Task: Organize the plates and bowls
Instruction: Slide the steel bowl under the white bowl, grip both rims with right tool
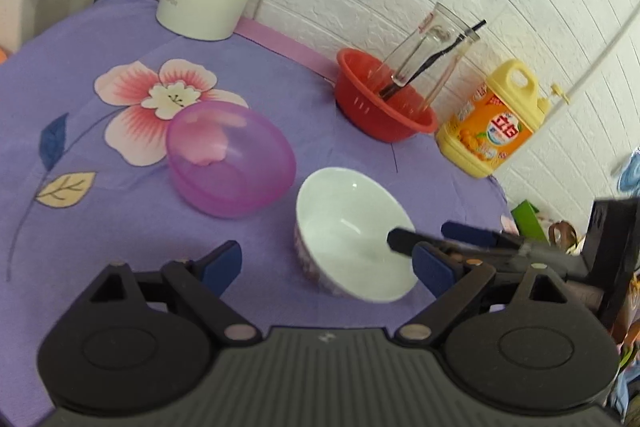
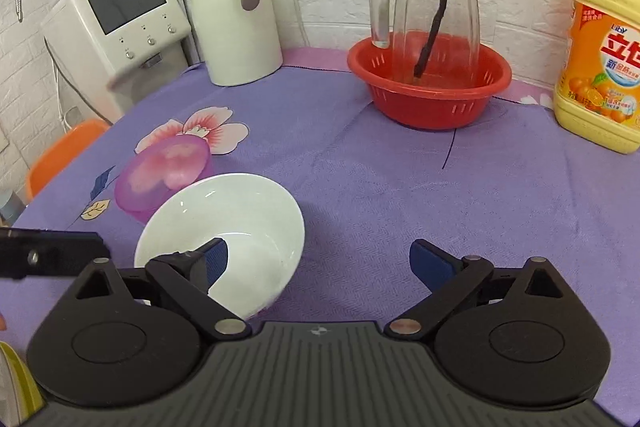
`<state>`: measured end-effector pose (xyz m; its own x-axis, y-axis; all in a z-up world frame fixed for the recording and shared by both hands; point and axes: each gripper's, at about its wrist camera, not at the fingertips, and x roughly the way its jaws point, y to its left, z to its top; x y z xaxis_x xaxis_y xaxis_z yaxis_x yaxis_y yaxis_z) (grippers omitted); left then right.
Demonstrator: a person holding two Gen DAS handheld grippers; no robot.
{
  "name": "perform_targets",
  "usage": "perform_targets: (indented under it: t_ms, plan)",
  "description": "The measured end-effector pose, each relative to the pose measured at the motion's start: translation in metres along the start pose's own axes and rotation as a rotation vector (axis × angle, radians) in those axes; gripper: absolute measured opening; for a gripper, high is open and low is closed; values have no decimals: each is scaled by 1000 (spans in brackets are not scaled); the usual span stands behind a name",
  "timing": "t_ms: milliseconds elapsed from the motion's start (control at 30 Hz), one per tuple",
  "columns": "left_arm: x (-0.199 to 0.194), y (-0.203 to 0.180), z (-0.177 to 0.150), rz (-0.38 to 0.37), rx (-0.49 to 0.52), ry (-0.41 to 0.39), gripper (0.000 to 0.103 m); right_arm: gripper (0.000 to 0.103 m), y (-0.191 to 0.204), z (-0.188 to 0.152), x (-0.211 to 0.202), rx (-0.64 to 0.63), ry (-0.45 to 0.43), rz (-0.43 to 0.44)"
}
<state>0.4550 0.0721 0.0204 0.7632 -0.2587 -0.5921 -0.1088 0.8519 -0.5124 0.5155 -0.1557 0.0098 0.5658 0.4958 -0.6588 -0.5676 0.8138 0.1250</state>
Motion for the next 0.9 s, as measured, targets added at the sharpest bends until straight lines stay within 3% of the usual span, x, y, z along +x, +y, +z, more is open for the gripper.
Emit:
perform_targets:
  t_ms: [233,633,667,700,733,767,833,900]
  plan:
    - [29,-10,9,39,0,12,94,103,3,-7,18,-10,34,-37]
    - [59,-11,1,82,-17,30,93,103,5,-16,37,23,-13,-22]
    - [60,-11,1,81,-12,33,89,103,7,-16,37,7,-16,-17]
    - [61,-11,0,74,-6,38,79,103,9,-17,37,-9,-20,-3]
    - [62,-11,0,58,-6,39,59,103,13,-17,37,-28,-18,15]
    - [62,-11,1,40,-4,48,47,103,16,-17,36,-43,-14,42]
    - [63,-14,1,41,13,60,44,103,24,-16,34,-43,-1,132]
    - [63,-17,-1,48,23,65,42,103,32,-15,31,-49,9,148]
